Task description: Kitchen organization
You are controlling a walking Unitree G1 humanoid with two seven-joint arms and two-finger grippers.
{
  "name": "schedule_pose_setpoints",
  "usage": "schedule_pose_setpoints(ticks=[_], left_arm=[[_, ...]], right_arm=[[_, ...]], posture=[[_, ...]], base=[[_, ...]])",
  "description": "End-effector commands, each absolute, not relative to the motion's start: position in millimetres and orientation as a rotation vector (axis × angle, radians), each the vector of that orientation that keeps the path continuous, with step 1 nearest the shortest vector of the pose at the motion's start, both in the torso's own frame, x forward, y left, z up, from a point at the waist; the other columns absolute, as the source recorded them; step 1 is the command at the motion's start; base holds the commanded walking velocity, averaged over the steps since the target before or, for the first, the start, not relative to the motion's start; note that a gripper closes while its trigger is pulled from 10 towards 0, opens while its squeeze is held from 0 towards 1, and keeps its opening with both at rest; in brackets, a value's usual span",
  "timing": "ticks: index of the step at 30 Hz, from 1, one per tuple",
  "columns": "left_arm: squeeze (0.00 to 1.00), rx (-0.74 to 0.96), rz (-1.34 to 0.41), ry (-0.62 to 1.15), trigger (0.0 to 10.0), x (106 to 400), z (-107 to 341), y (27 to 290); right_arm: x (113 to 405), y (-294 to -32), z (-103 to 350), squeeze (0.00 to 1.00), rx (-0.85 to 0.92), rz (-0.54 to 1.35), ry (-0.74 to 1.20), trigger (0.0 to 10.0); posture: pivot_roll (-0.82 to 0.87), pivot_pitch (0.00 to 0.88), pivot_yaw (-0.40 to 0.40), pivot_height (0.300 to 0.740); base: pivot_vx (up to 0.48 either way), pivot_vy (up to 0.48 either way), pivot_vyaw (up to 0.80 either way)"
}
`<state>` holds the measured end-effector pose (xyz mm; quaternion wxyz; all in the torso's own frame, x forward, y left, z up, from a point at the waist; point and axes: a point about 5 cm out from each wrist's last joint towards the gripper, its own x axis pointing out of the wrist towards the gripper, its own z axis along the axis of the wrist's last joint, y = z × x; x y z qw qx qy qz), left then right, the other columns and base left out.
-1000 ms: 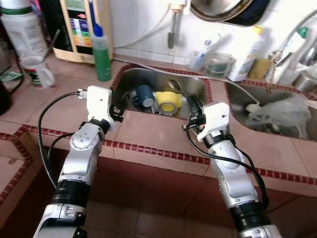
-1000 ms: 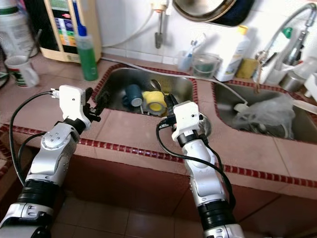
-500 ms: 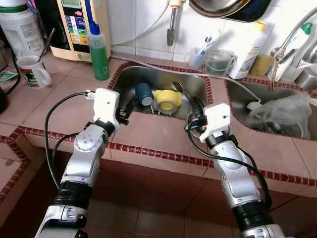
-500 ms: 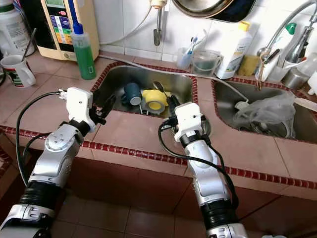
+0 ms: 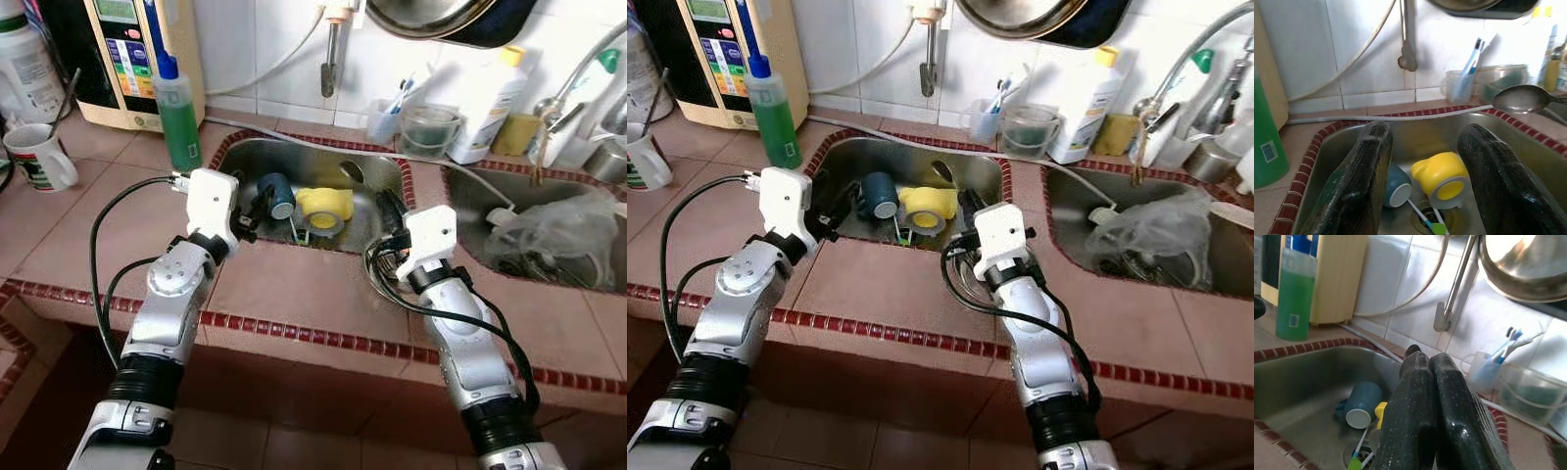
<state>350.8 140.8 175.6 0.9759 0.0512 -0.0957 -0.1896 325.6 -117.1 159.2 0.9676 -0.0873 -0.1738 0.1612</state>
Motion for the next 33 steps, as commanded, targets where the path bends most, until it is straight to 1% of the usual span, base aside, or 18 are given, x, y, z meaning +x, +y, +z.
schedule_pose_setpoints(ticks=[1,11,15,18,22,28,33], left_arm=[[0.0,0.109,-0.392,-0.207,10.0,351,179,139],[0.0,0.107,-0.392,-0.21,10.0,352,180,139],[0.0,0.059,-0.382,-0.224,10.0,351,182,138],[0.0,0.062,-0.402,-0.223,10.0,350,182,136],[0.0,0.054,-0.432,-0.218,10.0,347,182,134],[0.0,0.116,-0.509,-0.235,10.0,340,185,128],[0.0,0.178,-0.585,-0.254,10.0,329,187,121]], right_arm=[[328,-119,163,0.0,-0.192,0.323,-0.367,10.0],[329,-120,164,0.0,-0.201,0.325,-0.367,10.0],[330,-121,164,0.0,-0.202,0.328,-0.365,10.0],[332,-124,163,0.0,-0.186,0.323,-0.35,10.0],[336,-129,161,0.0,-0.228,0.332,-0.328,10.0],[348,-140,161,0.0,-0.253,0.329,-0.273,10.0],[361,-147,167,0.0,-0.203,0.321,-0.232,10.0]], posture=[[0.1,0.0,-0.066,0.74],[0.1,0.0,-0.068,0.74],[0.1,0.0,-0.068,0.74],[0.1,0.0,-0.067,0.74],[0.1,0.0,-0.066,0.74],[0.1,0.0,-0.068,0.74],[0.11,0.0,-0.068,0.74]], base=[[0.382,0.0,0.0],[0.376,0.0,0.0],[0.0,0.0,0.0],[0.0,0.0,0.0],[0.0,0.0,0.0],[0.0,0.0,0.0],[0.0,0.0,0.0]])
